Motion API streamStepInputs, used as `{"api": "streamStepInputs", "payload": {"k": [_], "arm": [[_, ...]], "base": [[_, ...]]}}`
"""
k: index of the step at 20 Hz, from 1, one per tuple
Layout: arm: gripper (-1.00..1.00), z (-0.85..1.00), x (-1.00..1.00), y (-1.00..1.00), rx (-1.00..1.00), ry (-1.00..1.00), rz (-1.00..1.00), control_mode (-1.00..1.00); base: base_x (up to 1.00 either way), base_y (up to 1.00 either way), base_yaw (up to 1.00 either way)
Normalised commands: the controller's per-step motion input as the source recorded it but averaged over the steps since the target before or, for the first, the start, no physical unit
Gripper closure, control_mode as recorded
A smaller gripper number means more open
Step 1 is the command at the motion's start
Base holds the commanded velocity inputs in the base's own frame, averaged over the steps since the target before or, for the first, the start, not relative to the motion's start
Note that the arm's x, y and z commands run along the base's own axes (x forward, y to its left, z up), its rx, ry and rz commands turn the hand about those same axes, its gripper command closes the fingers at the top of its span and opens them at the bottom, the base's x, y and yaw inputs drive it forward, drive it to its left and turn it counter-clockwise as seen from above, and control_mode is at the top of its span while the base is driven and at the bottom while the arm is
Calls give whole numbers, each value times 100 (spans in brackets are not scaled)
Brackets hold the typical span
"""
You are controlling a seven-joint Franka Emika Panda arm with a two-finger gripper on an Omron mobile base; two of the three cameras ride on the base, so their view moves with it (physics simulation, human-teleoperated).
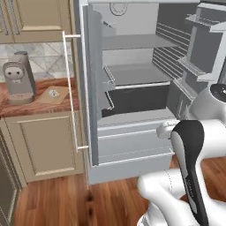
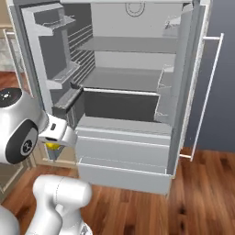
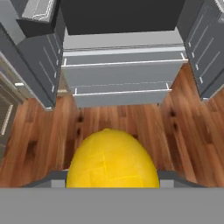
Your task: Retrieve a lemon from the fridge and place it on the cutting board with the fish.
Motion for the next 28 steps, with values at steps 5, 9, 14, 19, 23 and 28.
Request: {"api": "streamStepInputs", "payload": {"k": [5,9,14,19,23,28], "arm": [[100,0,0,0,0,0,0,100],[100,0,0,0,0,0,0,100],[100,0,0,0,0,0,0,100],[100,0,0,0,0,0,0,100],[100,0,0,0,0,0,0,100],[100,0,0,0,0,0,0,100]], "base": [[-28,94,0],[-12,96,0],[0,72,0],[19,49,0],[47,39,-1],[59,44,-2]]}}
